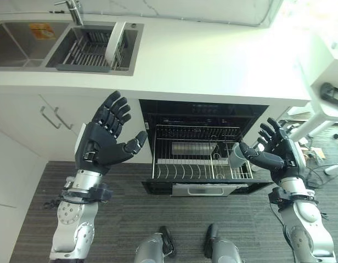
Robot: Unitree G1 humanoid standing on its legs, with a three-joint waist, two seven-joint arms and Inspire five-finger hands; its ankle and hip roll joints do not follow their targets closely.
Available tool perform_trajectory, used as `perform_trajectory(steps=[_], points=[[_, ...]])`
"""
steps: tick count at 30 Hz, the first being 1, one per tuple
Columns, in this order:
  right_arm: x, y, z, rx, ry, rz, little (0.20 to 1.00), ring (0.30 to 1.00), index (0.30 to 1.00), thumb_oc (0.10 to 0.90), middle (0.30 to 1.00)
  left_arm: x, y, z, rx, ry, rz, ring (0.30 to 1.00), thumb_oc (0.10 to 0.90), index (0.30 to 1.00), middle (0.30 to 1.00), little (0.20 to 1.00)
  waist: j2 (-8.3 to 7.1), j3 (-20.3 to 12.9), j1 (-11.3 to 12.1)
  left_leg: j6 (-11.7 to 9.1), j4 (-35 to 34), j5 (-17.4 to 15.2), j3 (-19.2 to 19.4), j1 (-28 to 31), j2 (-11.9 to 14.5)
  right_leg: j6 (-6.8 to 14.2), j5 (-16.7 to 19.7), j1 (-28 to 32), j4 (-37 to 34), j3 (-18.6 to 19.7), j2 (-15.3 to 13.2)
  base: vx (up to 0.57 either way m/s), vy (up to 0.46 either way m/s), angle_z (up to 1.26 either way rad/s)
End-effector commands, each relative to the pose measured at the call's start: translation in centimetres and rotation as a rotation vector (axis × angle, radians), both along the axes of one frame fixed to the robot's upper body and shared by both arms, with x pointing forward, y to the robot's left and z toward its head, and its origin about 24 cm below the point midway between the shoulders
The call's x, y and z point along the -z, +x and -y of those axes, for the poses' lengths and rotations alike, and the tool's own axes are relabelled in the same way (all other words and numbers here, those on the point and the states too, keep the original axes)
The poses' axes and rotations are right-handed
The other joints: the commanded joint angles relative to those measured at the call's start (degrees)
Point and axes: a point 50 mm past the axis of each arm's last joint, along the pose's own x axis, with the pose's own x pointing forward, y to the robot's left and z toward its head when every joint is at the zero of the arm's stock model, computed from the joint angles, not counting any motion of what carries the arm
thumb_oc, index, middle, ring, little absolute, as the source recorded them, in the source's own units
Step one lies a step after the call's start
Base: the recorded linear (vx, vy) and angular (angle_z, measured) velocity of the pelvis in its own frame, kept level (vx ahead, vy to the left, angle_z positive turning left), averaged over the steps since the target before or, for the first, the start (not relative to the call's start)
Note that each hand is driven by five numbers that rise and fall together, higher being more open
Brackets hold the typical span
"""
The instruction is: Place the dishes in the dishwasher.
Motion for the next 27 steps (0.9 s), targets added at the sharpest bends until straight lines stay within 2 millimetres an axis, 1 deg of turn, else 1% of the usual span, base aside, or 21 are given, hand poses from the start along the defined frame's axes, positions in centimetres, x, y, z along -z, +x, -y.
perform_trajectory(steps=[1, 3, 4, 5, 6, 7, 8, 9, 10, 12, 15, 16, 17, 18, 19, 20, 22, 23, 25, 26, 27], points=[[-5.8, 0.0, 1.0, 0.013, -0.075, 0.331, 0.9, 0.9, 0.9, 0.8, 0.9, -5.3, -0.7, 1.4, 0.091, 0.034, 0.307, 0.9, 0.8, 0.9, 0.9, 0.9, 0.42, -2.16, 0.89, -0.82, -3.04, -6.66, -11.54, 6.68, -4.56, 0.5, -0.34, 3.51, -4.05, -2.91, 0.42, 0.1, -0.154, 0.17], [-5.9, -1.0, 1.9, 0.035, -0.081, 0.343, 0.9, 0.9, 0.9, 0.8, 0.9, -4.9, -1.2, 1.2, 0.09, 0.018, 0.3, 0.9, 0.8, 0.9, 0.9, 0.9, 0.37, -2.77, 0.4, -1.17, -3.04, -6.44, -10.94, 7.53, -4.81, -0.47, -2.49, 3.8, -4.05, -1.25, 0.88, 0.19, -0.198, 0.12], [-6.1, -1.5, 2.0, 0.043, -0.084, 0.354, 0.9, 0.9, 0.9, 0.8, 0.9, -4.5, -1.5, 1.2, 0.098, 0.012, 0.298, 0.9, 0.8, 0.9, 0.9, 0.9, 0.5, -3.45, 0.04, -1.25, -3.04, -6.73, -8.72, 9.26, -4.37, -1.11, -3.47, 4.67, -4.05, -1.94, 0.34, 0.22, -0.183, 0.16], [-6.4, -1.4, 1.9, 0.047, -0.089, 0.365, 0.9, 0.9, 0.9, 0.8, 0.9, -4.5, -1.5, 1.4, 0.095, 0.019, 0.3, 0.9, 0.8, 0.9, 0.9, 0.9, 0.43, -3.25, 0.04, -1.51, -3.04, -6.32, -7.8, 10.66, -4.56, -1.67, -3.57, 5.23, -4.05, -2.11, -0.26, 0.24, -0.196, 0.07], [-6.8, -1.3, 1.9, 0.051, -0.099, 0.38, 0.9, 0.9, 0.9, 0.8, 0.9, -4.6, -1.4, 1.7, 0.096, 0.001, 0.299, 0.9, 0.8, 0.9, 0.9, 0.9, -0.4, -2.67, 0.62, -3.08, -3.04, -4.2, -6.57, 12.63, -5.61, -2.38, -3.3, 6.18, -4.05, -2.43, -2.03, 0.13, -0.129, -0.22], [-7.1, -1.2, 1.8, 0.053, -0.1, 0.389, 0.9, 0.9, 0.9, 0.8, 0.9, -4.6, -1.5, 1.6, 0.094, -0.009, 0.299, 0.9, 0.8, 0.9, 0.9, 0.9, -1.26, -2.27, 1.11, -4.37, -3.04, -1.15, -5.88, 12.28, -4.83, -2.67, -2.6, 6.32, -4.05, -2.42, -3.5, 0.11, -0.058, -0.21], [-7.4, -1.1, 1.8, 0.053, -0.1, 0.39, 0.9, 0.9, 0.9, 0.8, 0.9, -4.5, -1.6, 1.5, 0.091, -0.012, 0.294, 0.9, 0.8, 0.9, 0.9, 0.9, -1.47, -2.04, 1.06, -4.55, -3.04, -2.35, -5.52, 12.55, -2.9, -2.44, -2.53, 6.7, -4.05, -2.22, -4.15, 0.08, 0.084, -0.25], [-7.7, -1.0, 1.7, 0.042, -0.102, 0.395, 0.9, 0.9, 0.9, 0.8, 0.9, -4.4, -1.9, 1.3, 0.08, -0.011, 0.292, 0.9, 0.8, 0.9, 0.9, 0.9, -1.24, -2.43, 1.09, -4.64, -3.04, -3.17, -5.79, 12.43, -1.1, -2.09, -2.5, 6.39, -4.05, -1.78, -4.34, 0.12, 0.238, -0.1], [-7.8, -1.0, 1.6, 0.021, -0.115, 0.397, 0.9, 0.9, 0.9, 0.8, 0.9, -4.2, -2.5, 0.9, 0.05, -0.014, 0.291, 0.9, 0.8, 0.9, 0.9, 0.9, -0.16, -3.35, 1.21, -6.01, -3.04, -2.51, -8.65, 10.46, 1.18, -1.79, -3.11, 5.64, -4.05, -0.09, -3.64, 0.08, 0.223, -0.13], [-8.0, -1.1, 1.7, 0.015, -0.118, 0.399, 0.9, 0.9, 0.9, 0.8, 0.9, -4.2, -2.6, 0.7, 0.041, -0.021, 0.289, 0.9, 0.8, 0.9, 0.9, 0.9, 0.21, -3.84, 1.31, -6.8, -3.04, -1.92, -9.97, 9.29, 2.11, -1.7, -3.39, 5.32, -4.05, 0.53, -3.47, 0.07, 0.18, -0.17], [-8.6, -0.7, 1.6, 0.002, -0.125, 0.405, 0.9, 0.9, 0.9, 0.8, 0.9, -3.9, -2.5, 0.6, 0.025, -0.052, 0.283, 0.9, 0.8, 0.9, 0.9, 0.9, 1.37, -5.3, 1.97, -9.04, -3.04, 0.07, -15.25, 5.03, 4.95, -1.69, -4.26, 4.24, -4.05, 3.09, -3.76, 0.11, 0.298, -0.37], [-8.8, -0.5, 1.6, 0.004, -0.128, 0.403, 0.9, 0.9, 0.9, 0.8, 0.9, -3.8, -2.5, 0.6, 0.026, -0.058, 0.28, 0.9, 0.8, 0.9, 0.9, 0.9, 1.52, -5.51, 2.19, -9.01, -3.04, -0.25, -16.34, 5.0, 4.56, -1.58, -4.34, 4.04, -4.05, 3.44, -4.0, 0.1, 0.293, -0.55], [-8.9, -0.4, 1.6, 0.004, -0.129, 0.401, 0.9, 0.9, 0.9, 0.8, 0.9, -3.8, -2.5, 0.6, 0.027, -0.061, 0.279, 0.9, 0.8, 0.9, 0.9, 0.9, 1.66, -5.69, 2.27, -8.98, -3.04, -0.59, -16.72, 5.01, 4.37, -1.4, -4.36, 3.79, -4.05, 3.52, -4.27, 0.08, 0.326, -0.84], [-8.9, -0.4, 1.6, 0.008, -0.132, 0.398, 0.9, 0.9, 0.9, 0.8, 0.9, -3.8, -2.5, 0.7, 0.038, -0.061, 0.278, 0.9, 0.8, 0.9, 0.9, 0.9, 1.87, -5.98, 2.13, -9.21, -3.04, -0.71, -16.86, 4.95, 5.12, -1.16, -4.19, 3.44, -4.05, 3.38, -4.92, 0.09, 0.469, -0.73], [-8.7, -0.6, 1.9, 0.022, -0.143, 0.395, 0.9, 0.9, 0.9, 0.8, 0.9, -3.8, -2.4, 0.8, 0.052, -0.051, 0.284, 0.9, 0.8, 0.9, 0.9, 0.9, 2.1, -6.28, 0.91, -9.81, -3.04, -0.29, -14.82, 4.85, 7.7, -0.92, -3.93, 3.2, -4.05, 3.01, -5.76, 0.12, 0.599, -0.57], [-8.6, -0.7, 2.1, 0.034, -0.148, 0.391, 0.9, 0.9, 0.9, 0.8, 0.9, -3.9, -2.2, 0.9, 0.062, -0.05, 0.291, 0.9, 0.8, 0.9, 0.9, 0.9, 2.27, -6.41, 0.52, -10.07, -3.04, -0.49, -15.11, 4.84, 8.05, -0.68, -3.72, 3.13, -4.05, 3.07, -6.12, 0.11, 0.568, -0.16], [-8.8, -0.6, 2.3, 0.044, -0.147, 0.386, 0.9, 0.9, 0.9, 0.8, 0.9, -4.1, -1.9, 0.9, 0.071, -0.06, 0.298, 0.9, 0.8, 0.9, 0.9, 0.9, 2.34, -6.42, 0.65, -9.88, -3.04, -1.68, -17.04, 5.2, 6.71, 0.75, -3.1, 2.9, -4.05, 3.35, -7.42, 0.1, 0.563, 0.23], [-8.8, -0.5, 2.6, 0.073, -0.141, 0.391, 0.9, 0.9, 0.9, 0.8, 0.9, -4.5, -1.5, 1.0, 0.092, -0.054, 0.306, 0.9, 0.8, 0.9, 0.9, 0.9, 2.11, -6.33, 0.21, -9.42, -3.04, -2.61, -15.36, 5.8, 6.81, 2.79, -2.03, 2.74, -4.05, 3.07, -9.58, 0.09, 0.643, 0.29], [-8.4, -0.8, 2.9, 0.1, -0.123, 0.397, 0.9, 0.9, 0.9, 0.8, 0.9, -4.6, -1.3, 1.2, 0.107, -0.024, 0.303, 0.9, 0.8, 0.9, 0.9, 0.9, 1.56, -6.09, 0.35, -8.54, -3.04, -3.66, -15.25, 6.28, 4.91, 5.38, -0.22, 2.57, -4.05, 3.21, -12.31, 0.12, 0.707, 0.1], [-8.0, -2.2, 3.3, 0.137, -0.072, 0.414, 0.9, 0.9, 0.9, 0.8, 0.9, -5.1, -1.5, 0.8, 0.131, 0.004, 0.306, 0.9, 0.8, 0.9, 0.9, 0.9, 0.45, -6.03, 1.07, -6.26, -3.04, -5.11, -15.78, 6.5, 1.35, 6.76, 4.09, 2.06, -4.05, 2.88, -16.11, 0.15, 0.869, 0.17], [-7.4, -2.4, 3.0, 0.141, -0.058, 0.407, 0.9, 0.9, 0.9, 0.8, 0.9, -5.5, -1.6, 0.6, 0.125, 0.039, 0.31, 0.9, 0.8, 0.9, 0.9, 0.9, 0.01, -5.89, 1.62, -4.96, -3.04, -6.06, -15.8, 6.88, -0.47, 7.2, 9.48, 1.61, -4.05, 1.66, -18.01, 0.13, 0.839, 0.31]])
